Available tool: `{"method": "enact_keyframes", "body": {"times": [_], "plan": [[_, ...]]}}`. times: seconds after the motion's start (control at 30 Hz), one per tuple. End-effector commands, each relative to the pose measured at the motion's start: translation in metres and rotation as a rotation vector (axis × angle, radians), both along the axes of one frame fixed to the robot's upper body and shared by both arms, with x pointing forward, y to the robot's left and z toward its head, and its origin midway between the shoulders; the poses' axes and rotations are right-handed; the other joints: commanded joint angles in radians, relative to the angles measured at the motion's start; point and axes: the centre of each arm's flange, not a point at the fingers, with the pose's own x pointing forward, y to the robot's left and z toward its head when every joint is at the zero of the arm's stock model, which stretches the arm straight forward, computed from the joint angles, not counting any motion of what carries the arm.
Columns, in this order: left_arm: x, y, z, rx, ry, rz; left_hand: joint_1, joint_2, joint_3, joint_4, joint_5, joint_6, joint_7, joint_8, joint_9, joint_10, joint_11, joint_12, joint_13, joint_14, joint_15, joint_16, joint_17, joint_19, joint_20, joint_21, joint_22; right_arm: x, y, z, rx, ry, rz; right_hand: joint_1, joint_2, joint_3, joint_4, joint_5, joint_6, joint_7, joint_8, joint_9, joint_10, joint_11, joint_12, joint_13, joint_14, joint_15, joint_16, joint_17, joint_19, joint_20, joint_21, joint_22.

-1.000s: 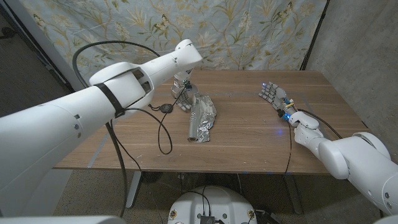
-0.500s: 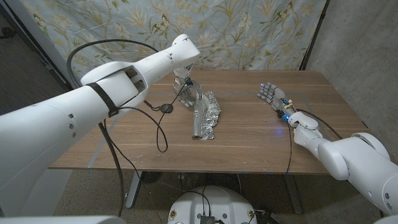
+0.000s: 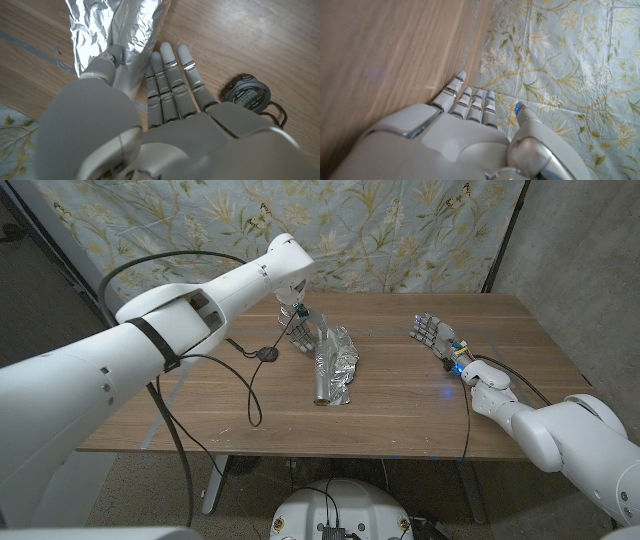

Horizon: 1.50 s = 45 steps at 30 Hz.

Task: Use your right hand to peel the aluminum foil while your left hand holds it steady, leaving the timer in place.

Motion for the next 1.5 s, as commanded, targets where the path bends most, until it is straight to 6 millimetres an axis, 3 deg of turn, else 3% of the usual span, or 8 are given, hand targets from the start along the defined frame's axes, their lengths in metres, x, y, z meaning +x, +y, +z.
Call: {"method": "enact_keyframes", "body": {"times": [0.03, 0.4, 1.0, 1.5], "plan": [[-0.005, 0.008, 0.021, -0.049, -0.039, -0.025, 0.013, 0.044, 0.045, 0.032, 0.017, 0.025, -0.025, 0.035, 0.023, 0.016, -0.022, -0.002, 0.007, -0.033, 0.021, -0.050, -0.033, -0.016, 0.024, -0.012, -0.001, -0.002, 0.005, 0.006, -0.015, -0.033, 0.009, -0.001, 0.002, 0.006, 0.000, -0.002, 0.011, -0.001, 0.004, 0.006, 0.005, -0.006, 0.002, 0.004, 0.010, -0.015, 0.008, 0.002, 0.006, -0.011, 0.003, 0.002], [-0.007, 0.019, 0.024, -0.120, -0.101, -0.044, -0.016, 0.023, 0.055, 0.030, 0.019, 0.016, -0.020, 0.031, 0.022, 0.008, -0.026, -0.010, 0.004, -0.103, 0.084, -0.144, -0.096, -0.051, 0.053, -0.034, -0.002, -0.006, 0.009, 0.015, -0.043, -0.073, 0.021, -0.001, 0.002, 0.007, -0.001, -0.002, 0.013, -0.001, 0.005, 0.006, 0.004, -0.006, 0.002, 0.004, 0.010, -0.014, 0.008, 0.003, 0.006, -0.011, 0.003, 0.002], [-0.005, 0.044, -0.001, -0.398, -0.196, -0.089, -0.034, 0.020, 0.058, 0.033, 0.019, 0.034, -0.033, 0.044, 0.030, 0.018, -0.036, 0.007, 0.028, -0.117, 0.085, -0.187, -0.126, -0.078, 0.056, -0.052, -0.002, -0.026, 0.013, 0.025, -0.114, -0.076, 0.019, -0.002, 0.003, 0.007, -0.001, -0.002, 0.014, -0.001, 0.005, 0.006, 0.004, -0.006, 0.002, 0.004, 0.010, -0.014, 0.008, 0.003, 0.006, -0.006, 0.003, 0.002], [-0.006, 0.051, -0.005, -0.534, -0.229, -0.120, -0.054, 0.020, 0.053, 0.040, 0.016, 0.047, -0.036, 0.058, 0.036, 0.032, -0.039, 0.018, 0.040, -0.104, 0.069, -0.202, -0.135, -0.084, 0.054, -0.061, -0.002, -0.037, 0.022, 0.030, -0.164, -0.074, 0.036, -0.003, 0.003, 0.008, -0.001, -0.002, 0.014, -0.002, 0.005, 0.006, 0.005, -0.007, 0.002, 0.004, 0.012, -0.010, 0.008, 0.003, 0.006, -0.002, 0.003, 0.002]]}}
